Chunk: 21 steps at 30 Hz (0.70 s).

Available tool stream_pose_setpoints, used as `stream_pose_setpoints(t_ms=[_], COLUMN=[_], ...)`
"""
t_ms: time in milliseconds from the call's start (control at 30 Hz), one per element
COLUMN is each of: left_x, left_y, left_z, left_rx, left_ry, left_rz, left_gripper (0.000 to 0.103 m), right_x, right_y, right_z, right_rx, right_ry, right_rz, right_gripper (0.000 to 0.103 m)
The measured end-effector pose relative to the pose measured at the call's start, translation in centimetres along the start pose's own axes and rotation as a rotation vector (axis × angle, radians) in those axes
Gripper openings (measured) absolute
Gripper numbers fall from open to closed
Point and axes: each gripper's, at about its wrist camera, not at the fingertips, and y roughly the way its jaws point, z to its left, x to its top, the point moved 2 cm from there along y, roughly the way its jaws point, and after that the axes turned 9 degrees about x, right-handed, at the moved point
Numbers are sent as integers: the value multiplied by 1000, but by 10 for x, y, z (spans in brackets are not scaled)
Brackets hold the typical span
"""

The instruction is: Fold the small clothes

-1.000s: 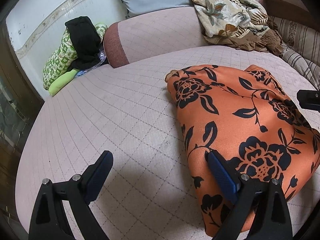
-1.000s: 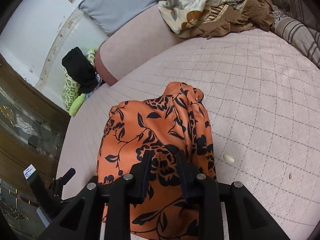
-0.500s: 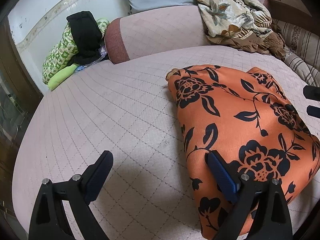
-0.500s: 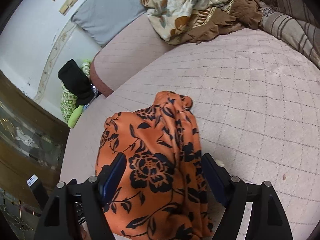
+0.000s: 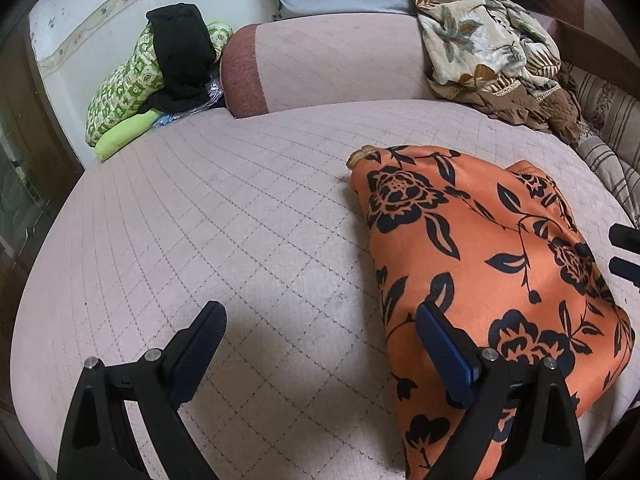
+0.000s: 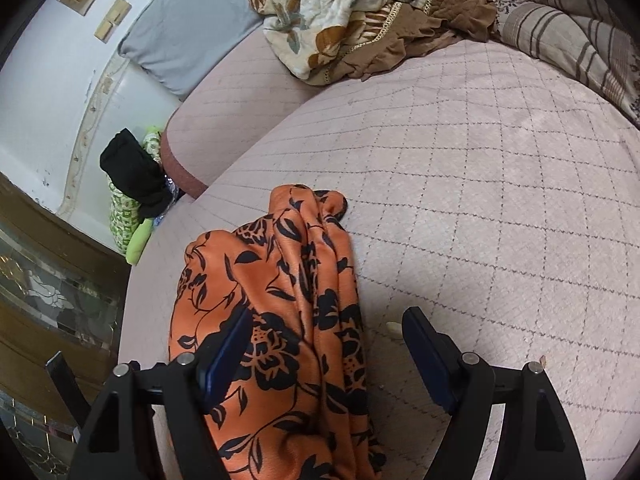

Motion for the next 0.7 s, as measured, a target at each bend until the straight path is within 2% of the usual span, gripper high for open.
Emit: stream_pose_setpoints(t_ms=[300, 367, 533, 700], left_x=[6, 8, 15, 14], left_y=[0, 0, 13, 35], left_z=[-7, -7, 2, 8], left_rx=[-35, -92, -314, -433], left_ry=[16, 12, -93, -179], left_rz=[-7, 1, 82, 178], left_gripper=[96, 96, 96, 96], right_x=[4, 5, 7, 10], right_y=[10, 13, 19, 24], right_z=[-1, -3, -14, -34], right_rx=[24, 27, 62, 109], right_ry=[-6, 6, 60, 148], right_rz=[25, 34, 51, 66], right_gripper=[80, 80, 80, 80])
